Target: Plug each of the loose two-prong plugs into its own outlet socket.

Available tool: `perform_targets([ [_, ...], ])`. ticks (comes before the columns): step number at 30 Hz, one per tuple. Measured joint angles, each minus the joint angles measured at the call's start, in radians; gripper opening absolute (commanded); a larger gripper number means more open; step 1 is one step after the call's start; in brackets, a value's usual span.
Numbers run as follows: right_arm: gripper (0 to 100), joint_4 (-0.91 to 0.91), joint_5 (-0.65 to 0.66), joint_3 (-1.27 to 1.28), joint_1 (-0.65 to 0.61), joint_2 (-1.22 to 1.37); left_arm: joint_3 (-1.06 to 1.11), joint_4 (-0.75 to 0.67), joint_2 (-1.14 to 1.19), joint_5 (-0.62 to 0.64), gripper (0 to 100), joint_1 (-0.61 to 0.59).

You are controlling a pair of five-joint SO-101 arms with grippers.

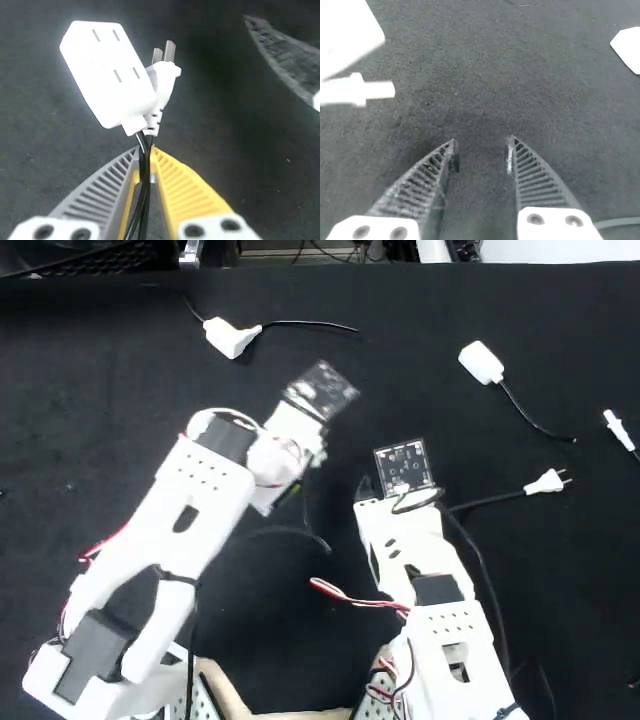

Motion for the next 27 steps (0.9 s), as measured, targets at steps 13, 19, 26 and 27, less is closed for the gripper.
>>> perform_targets([
  [13, 15.6, 0.000, 0.000, 0.000, 0.000, 0.000, 0.370, -0.238, 0.137, 0.000, 3, -0.084],
  [19, 15.6, 0.000, 0.000, 0.000, 0.000, 0.000, 0.381, -0.345, 0.167, 0.000, 17, -0.109],
  [26, 15.6, 0.000, 0.000, 0.000, 0.000, 0.000, 0.381, -0.350, 0.167, -0.002, 30, -0.155],
  [27, 15.6, 0.000, 0.000, 0.000, 0.000, 0.000, 0.381, -0.350, 0.167, -0.002, 30, -0.161],
])
